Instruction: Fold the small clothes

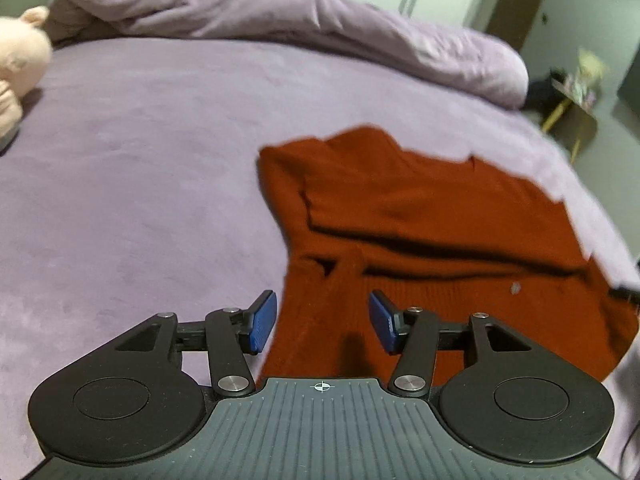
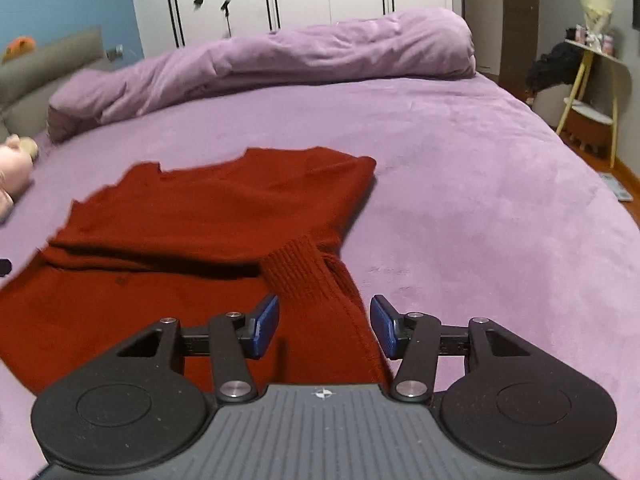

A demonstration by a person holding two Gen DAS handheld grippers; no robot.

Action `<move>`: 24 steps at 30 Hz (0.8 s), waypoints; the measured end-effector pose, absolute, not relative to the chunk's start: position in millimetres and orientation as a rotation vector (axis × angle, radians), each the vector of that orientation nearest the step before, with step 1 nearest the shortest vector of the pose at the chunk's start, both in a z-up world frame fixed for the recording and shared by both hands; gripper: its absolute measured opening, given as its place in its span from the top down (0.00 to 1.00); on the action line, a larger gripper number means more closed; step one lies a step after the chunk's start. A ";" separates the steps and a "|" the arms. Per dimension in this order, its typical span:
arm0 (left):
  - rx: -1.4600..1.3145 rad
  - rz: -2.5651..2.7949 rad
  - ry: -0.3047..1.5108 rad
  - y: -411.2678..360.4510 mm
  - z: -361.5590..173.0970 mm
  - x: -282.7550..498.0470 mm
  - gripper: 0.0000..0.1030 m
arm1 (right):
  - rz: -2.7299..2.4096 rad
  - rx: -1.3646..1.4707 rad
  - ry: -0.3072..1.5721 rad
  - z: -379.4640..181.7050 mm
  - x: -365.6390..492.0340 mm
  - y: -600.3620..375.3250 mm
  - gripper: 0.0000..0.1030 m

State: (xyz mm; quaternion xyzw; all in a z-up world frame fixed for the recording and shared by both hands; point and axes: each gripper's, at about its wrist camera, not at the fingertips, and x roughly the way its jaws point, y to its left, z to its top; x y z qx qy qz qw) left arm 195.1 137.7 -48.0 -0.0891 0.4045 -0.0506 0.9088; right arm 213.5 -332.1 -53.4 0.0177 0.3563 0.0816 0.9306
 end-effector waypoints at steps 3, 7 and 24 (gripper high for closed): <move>-0.109 -0.129 0.863 123.1 -55.4 201.2 0.46 | 0.181 0.022 0.716 -51.9 221.1 -327.2 0.53; -0.061 -0.144 0.856 112.6 -58.3 203.0 0.49 | 0.236 -0.076 0.710 -52.0 229.6 -310.7 0.80; -0.104 -0.211 0.923 109.6 -66.8 219.9 0.90 | 0.248 -0.062 0.789 -68.3 247.1 -307.1 0.95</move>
